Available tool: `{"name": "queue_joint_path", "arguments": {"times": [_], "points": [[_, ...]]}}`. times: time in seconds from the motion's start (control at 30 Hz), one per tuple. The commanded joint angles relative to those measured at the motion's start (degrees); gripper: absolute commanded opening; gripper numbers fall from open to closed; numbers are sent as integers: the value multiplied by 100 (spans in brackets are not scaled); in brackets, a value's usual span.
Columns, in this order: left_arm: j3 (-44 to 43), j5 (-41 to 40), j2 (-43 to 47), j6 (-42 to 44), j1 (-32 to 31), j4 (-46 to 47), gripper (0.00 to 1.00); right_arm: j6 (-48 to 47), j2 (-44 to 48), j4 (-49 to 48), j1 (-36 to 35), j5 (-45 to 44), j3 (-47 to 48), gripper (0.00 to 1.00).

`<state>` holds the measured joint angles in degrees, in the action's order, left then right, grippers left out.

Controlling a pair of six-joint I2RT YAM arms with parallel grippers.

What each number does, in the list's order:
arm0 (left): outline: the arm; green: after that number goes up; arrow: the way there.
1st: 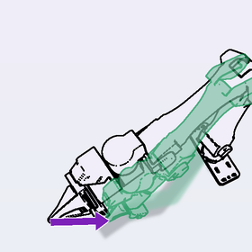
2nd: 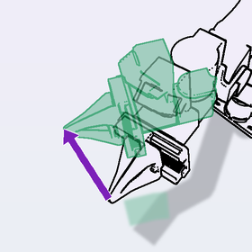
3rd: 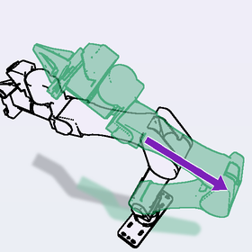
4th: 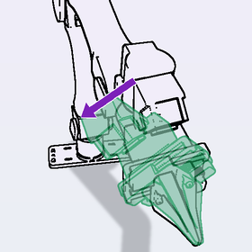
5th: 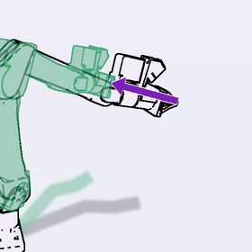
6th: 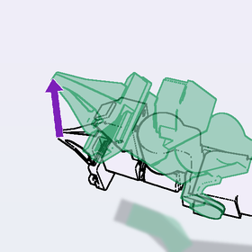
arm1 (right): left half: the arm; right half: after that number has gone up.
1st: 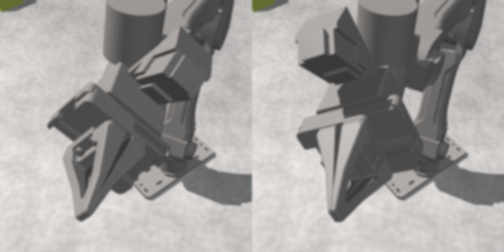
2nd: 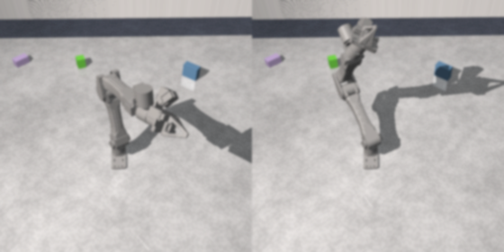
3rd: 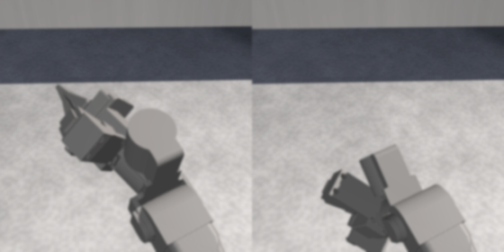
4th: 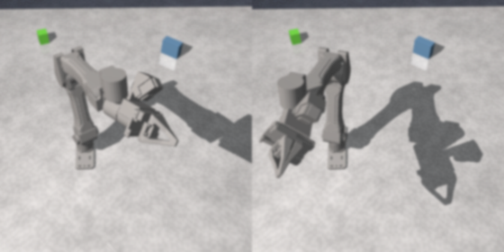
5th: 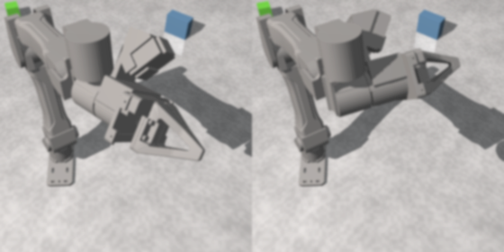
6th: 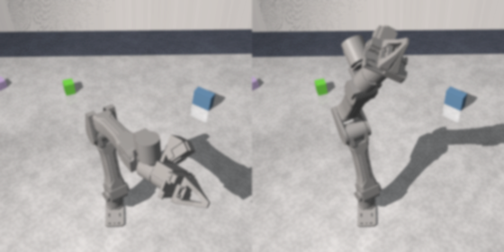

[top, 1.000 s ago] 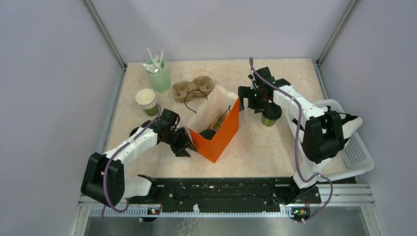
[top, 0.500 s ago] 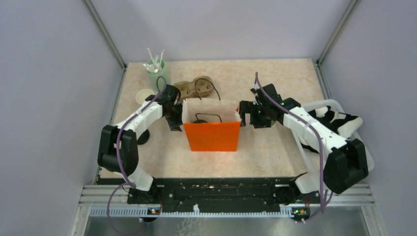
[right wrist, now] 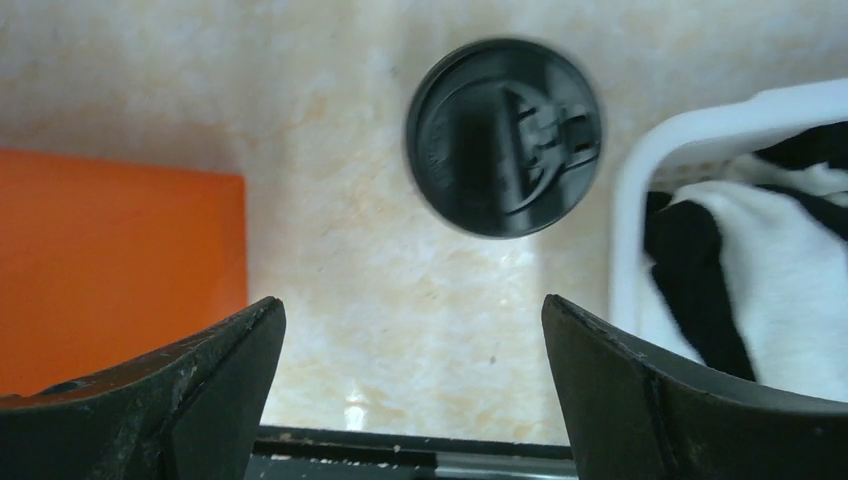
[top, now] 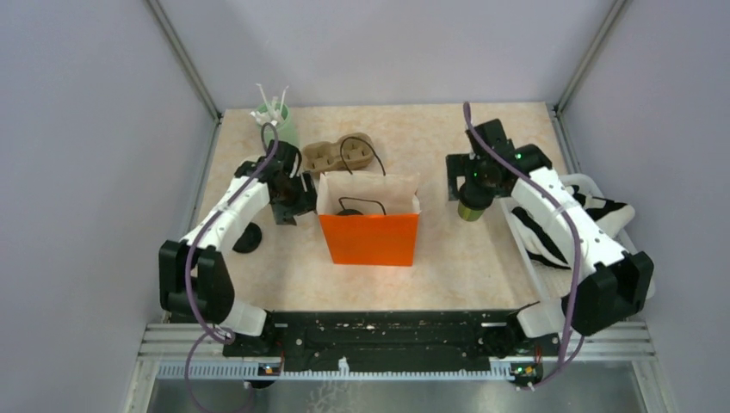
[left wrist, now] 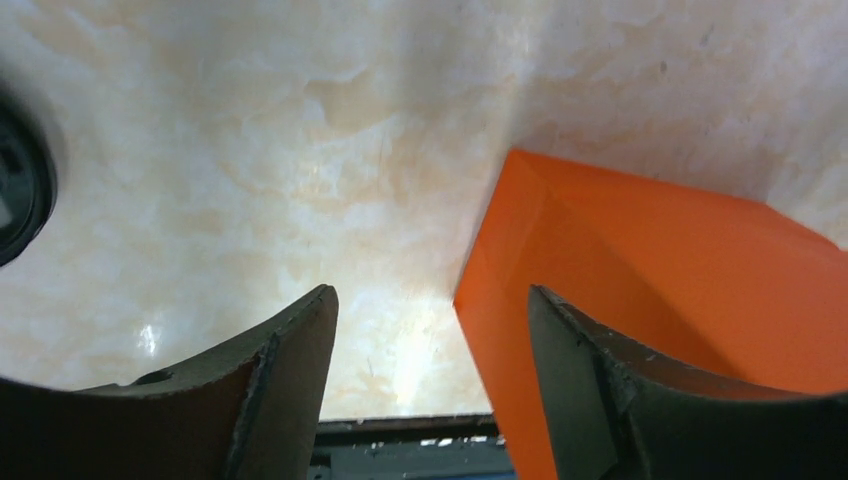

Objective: Pack the takeout coffee

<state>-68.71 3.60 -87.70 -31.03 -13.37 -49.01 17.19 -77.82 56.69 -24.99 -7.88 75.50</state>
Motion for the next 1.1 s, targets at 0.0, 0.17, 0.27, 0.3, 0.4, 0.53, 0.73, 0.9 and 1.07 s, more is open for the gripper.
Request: {"name": "queue_joint_path", "arguments": {"times": [0.0, 0.17, 0.27, 0.3, 0.4, 0.53, 0.73, 0.9, 1.07], "points": [[264, 188, 923, 106, 1, -487, 80, -515, -686, 399, 594, -463, 983, 99], [382, 414, 1553, 56, 1, -916, 88, -664, -1468, 541, 806, -377, 1570, 99], [489, 563, 1882, -5, 1, -1077, 89, -680, -1722, 532, 943, -88, 1733, 99], [523, 615, 1978, -28, 1, -1122, 89, -700, -1788, 543, 958, -92, 1765, 99], [587, 815, 2202, -64, 1, -1203, 89, -732, -1900, 509, 995, -83, 1748, 98], [642, 1086, 2334, -120, 1, -1208, 89, -750, -1910, 449, 1005, -215, 1641, 97], [506, 1141, 2324, -82, 1, -1263, 89, -786, -1962, 354, 1017, -136, 1478, 95], [464, 1167, 2276, -48, 1, -1307, 89, -796, -1959, 263, 1081, -116, 1359, 94], [384, 1150, 2302, -61, 1, -1363, 89, -796, -2000, 222, 1208, 46, 1281, 90]]}}
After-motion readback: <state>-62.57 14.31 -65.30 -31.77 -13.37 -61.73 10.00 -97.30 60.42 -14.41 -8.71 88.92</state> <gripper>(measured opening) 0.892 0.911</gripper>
